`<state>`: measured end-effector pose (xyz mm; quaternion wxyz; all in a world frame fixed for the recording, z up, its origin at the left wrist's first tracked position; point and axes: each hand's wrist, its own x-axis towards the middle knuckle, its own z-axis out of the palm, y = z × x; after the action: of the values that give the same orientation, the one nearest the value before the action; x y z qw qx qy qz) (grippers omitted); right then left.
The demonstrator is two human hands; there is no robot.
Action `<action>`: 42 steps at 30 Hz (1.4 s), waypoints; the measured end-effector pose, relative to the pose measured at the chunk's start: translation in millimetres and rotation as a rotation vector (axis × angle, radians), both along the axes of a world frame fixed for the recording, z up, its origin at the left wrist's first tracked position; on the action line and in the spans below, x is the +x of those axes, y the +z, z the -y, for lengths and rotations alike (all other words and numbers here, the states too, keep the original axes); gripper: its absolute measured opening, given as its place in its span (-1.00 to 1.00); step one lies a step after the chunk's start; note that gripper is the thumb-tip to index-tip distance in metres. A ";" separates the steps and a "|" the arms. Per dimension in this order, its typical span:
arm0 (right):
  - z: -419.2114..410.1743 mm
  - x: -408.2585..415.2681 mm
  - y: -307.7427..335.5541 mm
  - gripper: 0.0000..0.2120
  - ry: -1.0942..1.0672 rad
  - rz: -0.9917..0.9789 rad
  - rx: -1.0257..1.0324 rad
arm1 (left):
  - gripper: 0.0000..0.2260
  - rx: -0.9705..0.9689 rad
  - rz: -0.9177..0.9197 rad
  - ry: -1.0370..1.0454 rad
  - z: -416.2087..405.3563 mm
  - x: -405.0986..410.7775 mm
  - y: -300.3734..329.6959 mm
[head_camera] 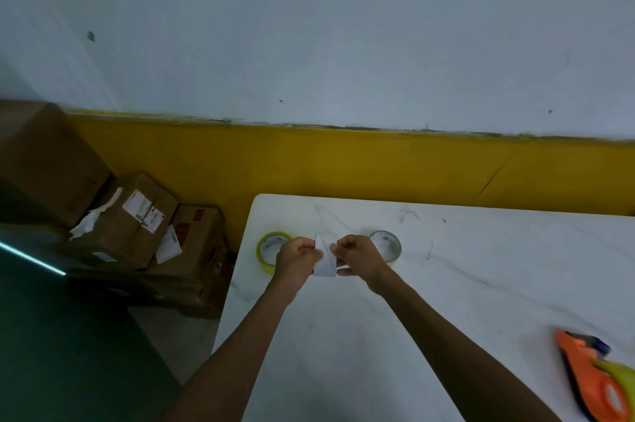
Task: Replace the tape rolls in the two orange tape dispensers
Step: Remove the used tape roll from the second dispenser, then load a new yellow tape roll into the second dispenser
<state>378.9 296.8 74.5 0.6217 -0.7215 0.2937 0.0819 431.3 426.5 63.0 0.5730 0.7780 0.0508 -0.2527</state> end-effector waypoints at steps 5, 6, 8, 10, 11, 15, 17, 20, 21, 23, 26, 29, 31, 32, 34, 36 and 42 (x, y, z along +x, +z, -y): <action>0.9 15.9 -15.2 -0.83 -0.189 0.008 -0.053 | -0.97 0.065 0.172 -0.101 3.0 14.9 -12.5; 1.7 18.3 -14.8 -0.84 -0.239 0.019 -0.049 | -0.95 0.077 0.212 -0.122 4.6 16.7 -15.9; 4.9 19.6 -14.0 -0.81 -0.319 0.033 -0.044 | -0.92 0.123 0.286 -0.189 7.9 17.7 -25.0; 11.8 19.4 -16.6 -0.75 -0.375 0.049 -0.041 | -0.88 0.201 0.372 -0.277 13.9 19.3 -37.4; 15.9 19.0 -17.5 -0.73 -0.403 0.057 -0.028 | -0.88 0.259 0.423 -0.326 16.8 20.3 -43.5; 30.6 16.2 -23.0 -0.70 -0.482 0.070 0.054 | -0.90 0.494 0.659 -0.522 25.0 21.9 -68.2; 36.2 12.7 -28.4 -0.71 -0.484 0.067 0.070 | -0.90 0.588 0.762 -0.630 29.9 22.6 -79.7; 43.6 6.0 -36.8 -0.73 -0.498 0.046 0.111 | -0.89 0.717 0.827 -0.790 37.3 24.0 -92.7; 45.7 3.4 -40.0 -0.72 -0.509 0.030 0.124 | -0.88 0.773 0.847 -0.839 39.2 23.1 -98.4; 49.4 -1.0 -46.7 -0.69 -0.519 0.007 0.136 | -0.83 0.842 0.901 -0.884 41.2 20.2 -109.0; 51.6 -7.2 -54.1 -0.63 -0.516 -0.016 0.141 | -0.81 0.840 0.917 -0.883 44.7 14.2 -112.0; 50.5 -9.9 -59.2 -0.63 -0.516 -0.027 0.137 | -0.78 0.766 0.856 -0.868 45.5 15.3 -111.7; 48.6 -9.2 -60.3 -0.64 -0.508 -0.019 0.144 | -0.78 0.673 0.828 -0.826 42.7 17.5 -109.7; 47.8 -8.5 -60.1 -0.64 -0.505 -0.015 0.153 | -0.78 0.621 0.820 -0.801 40.9 19.2 -109.2; 46.3 -7.8 -60.2 -0.66 -0.503 -0.016 0.171 | -0.74 0.554 0.812 -0.728 35.3 25.0 -105.6; 44.5 -8.3 -61.3 -0.68 -0.498 -0.022 0.188 | -0.74 0.570 0.815 -0.650 26.1 33.4 -97.4; 33.4 -13.9 -65.2 -0.67 -0.441 -0.039 0.218 | -0.67 0.841 0.721 -0.586 -25.4 54.9 -99.0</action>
<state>365.0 263.5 9.3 0.6930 -0.5667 0.4455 -0.0104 486.2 451.9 -36.0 0.1057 0.9549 -0.2659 -0.0792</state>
